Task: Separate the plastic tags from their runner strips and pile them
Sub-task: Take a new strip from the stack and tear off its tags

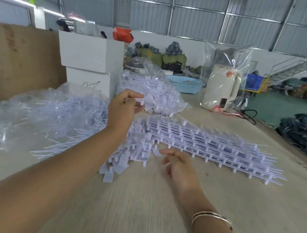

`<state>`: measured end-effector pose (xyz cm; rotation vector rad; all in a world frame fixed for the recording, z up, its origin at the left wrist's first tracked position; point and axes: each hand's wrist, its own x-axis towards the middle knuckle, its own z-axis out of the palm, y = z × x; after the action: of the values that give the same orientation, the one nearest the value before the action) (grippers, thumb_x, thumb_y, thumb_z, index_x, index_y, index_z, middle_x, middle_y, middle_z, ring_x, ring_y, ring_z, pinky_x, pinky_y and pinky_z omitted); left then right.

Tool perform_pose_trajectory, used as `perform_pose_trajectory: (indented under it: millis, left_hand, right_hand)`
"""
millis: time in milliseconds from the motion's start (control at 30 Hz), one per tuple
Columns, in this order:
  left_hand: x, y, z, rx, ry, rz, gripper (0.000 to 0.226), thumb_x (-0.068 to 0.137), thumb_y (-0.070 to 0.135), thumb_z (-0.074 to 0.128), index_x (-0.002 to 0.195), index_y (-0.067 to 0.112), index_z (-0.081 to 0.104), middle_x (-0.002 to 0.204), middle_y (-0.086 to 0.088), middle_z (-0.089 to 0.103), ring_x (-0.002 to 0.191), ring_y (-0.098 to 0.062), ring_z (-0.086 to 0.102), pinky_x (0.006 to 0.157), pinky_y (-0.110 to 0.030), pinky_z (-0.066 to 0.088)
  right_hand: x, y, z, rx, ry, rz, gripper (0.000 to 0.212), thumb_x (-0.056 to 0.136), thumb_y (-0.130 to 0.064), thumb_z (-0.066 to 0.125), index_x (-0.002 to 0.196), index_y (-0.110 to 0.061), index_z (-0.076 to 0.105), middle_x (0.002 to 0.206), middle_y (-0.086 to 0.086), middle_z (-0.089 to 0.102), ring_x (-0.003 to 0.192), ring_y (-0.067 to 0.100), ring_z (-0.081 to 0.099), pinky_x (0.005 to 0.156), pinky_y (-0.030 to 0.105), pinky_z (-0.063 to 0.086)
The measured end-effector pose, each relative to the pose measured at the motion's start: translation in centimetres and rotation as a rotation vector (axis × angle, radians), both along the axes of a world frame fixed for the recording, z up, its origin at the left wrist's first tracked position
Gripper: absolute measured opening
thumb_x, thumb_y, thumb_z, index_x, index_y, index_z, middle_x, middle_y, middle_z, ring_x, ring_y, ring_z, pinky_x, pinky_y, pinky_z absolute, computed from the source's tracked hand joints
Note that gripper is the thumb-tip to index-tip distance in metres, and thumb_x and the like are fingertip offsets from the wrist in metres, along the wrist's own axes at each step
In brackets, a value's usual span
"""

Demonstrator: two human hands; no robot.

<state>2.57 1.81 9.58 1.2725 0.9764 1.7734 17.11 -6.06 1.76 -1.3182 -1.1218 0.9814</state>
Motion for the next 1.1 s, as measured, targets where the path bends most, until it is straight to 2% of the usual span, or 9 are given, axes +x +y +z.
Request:
perform_pose_trajectory:
  millis: [133, 333, 467, 567, 733, 800, 900, 1000, 1100]
  left_hand:
    - [-3.8, -2.1, -0.3, 0.043, -0.138, -0.148, 0.044, 0.083, -0.014, 0.042, 0.059, 0.014, 0.068, 0.07, -0.003, 0.064, 0.066, -0.016, 0.064, 0.066, -0.023, 0.055]
    - [-9.0, -3.1, -1.7, 0.007, 0.301, -0.243, 0.052, 0.078, -0.02, 0.048, 0.052, 0.019, 0.07, 0.078, 0.004, 0.062, 0.078, -0.013, 0.063, 0.068, -0.018, 0.052]
    - [-9.9, -3.6, -2.9, 0.021, 0.545, -0.157, 0.046, 0.077, -0.019, 0.057, 0.058, 0.022, 0.069, 0.088, 0.009, 0.064, 0.082, 0.004, 0.062, 0.075, -0.01, 0.048]
    - [-9.6, -3.8, -3.5, 0.033, 0.65, -0.063, 0.045, 0.078, -0.022, 0.052, 0.066, 0.019, 0.067, 0.101, 0.007, 0.062, 0.098, -0.003, 0.061, 0.086, -0.013, 0.045]
    - [-7.6, -5.3, -3.1, -0.217, 0.324, -0.042, 0.029, 0.088, -0.006, 0.052, 0.086, 0.016, 0.07, 0.099, -0.006, 0.064, 0.079, -0.014, 0.067, 0.074, -0.028, 0.058]
    - [-6.7, -6.3, -2.5, -0.402, 0.011, -0.152, 0.025, 0.092, -0.003, 0.044, 0.113, 0.006, 0.056, 0.102, -0.014, 0.062, 0.077, -0.023, 0.068, 0.065, -0.029, 0.058]
    - [-5.1, -8.5, -2.1, -0.62, -0.51, -0.374, 0.018, 0.095, 0.006, 0.037, 0.111, 0.0, 0.044, 0.125, -0.026, 0.053, 0.084, -0.029, 0.064, 0.064, -0.036, 0.052]
    - [-3.4, -9.7, -2.8, -0.742, -0.483, -0.593, 0.04, 0.093, 0.033, 0.045, 0.116, 0.0, 0.047, 0.119, -0.016, 0.061, 0.095, -0.025, 0.063, 0.073, -0.038, 0.051]
    - [-1.4, -9.4, -2.7, -0.698, -0.326, -0.588, 0.033, 0.094, 0.039, 0.049, 0.107, 0.01, 0.059, 0.106, -0.007, 0.066, 0.088, -0.016, 0.063, 0.071, -0.029, 0.049]
  right_hand:
    - [0.7, -0.4, 0.2, 0.063, 0.351, 0.095, 0.025, 0.098, -0.001, 0.035, 0.091, -0.003, 0.059, 0.074, 0.008, 0.06, 0.057, 0.019, 0.049, 0.048, 0.014, 0.043]
    - [1.3, -0.7, 0.6, -0.005, 0.867, 0.711, 0.071, 0.082, -0.052, 0.053, 0.141, -0.016, 0.038, 0.121, 0.023, 0.056, 0.082, 0.034, 0.067, 0.062, 0.036, 0.056]
    - [0.8, -1.5, 0.7, -0.047, 0.957, 1.009, 0.081, 0.074, -0.043, 0.074, 0.142, -0.023, 0.036, 0.135, 0.028, 0.046, 0.1, 0.047, 0.061, 0.068, 0.048, 0.057]
    - [0.1, -2.4, 1.1, 0.007, 0.97, 1.003, 0.068, 0.074, -0.029, 0.077, 0.135, -0.017, 0.049, 0.131, 0.027, 0.051, 0.097, 0.049, 0.061, 0.067, 0.048, 0.058]
    - [-1.1, -3.1, 2.0, 0.094, 1.095, 0.755, 0.072, 0.057, -0.02, 0.087, 0.122, -0.003, 0.06, 0.124, 0.025, 0.057, 0.1, 0.043, 0.063, 0.084, 0.049, 0.053]
    - [-1.5, -3.1, 2.0, 0.117, 1.201, 0.651, 0.056, 0.067, -0.019, 0.079, 0.115, 0.003, 0.062, 0.125, 0.028, 0.055, 0.105, 0.043, 0.061, 0.089, 0.049, 0.049]
    - [-1.9, -2.8, 1.7, 0.164, 1.251, 0.583, 0.051, 0.065, -0.016, 0.079, 0.108, 0.006, 0.064, 0.124, 0.029, 0.056, 0.106, 0.043, 0.06, 0.088, 0.05, 0.049]
    - [-2.4, -2.7, 1.3, 0.168, 1.226, 0.589, 0.07, 0.039, -0.014, 0.094, 0.101, 0.005, 0.07, 0.119, 0.027, 0.06, 0.103, 0.042, 0.062, 0.086, 0.051, 0.051]
    - [-3.5, -2.7, 0.6, 0.151, 1.103, 0.522, 0.059, 0.041, -0.025, 0.094, 0.092, -0.004, 0.074, 0.1, 0.018, 0.068, 0.087, 0.032, 0.068, 0.082, 0.043, 0.054]
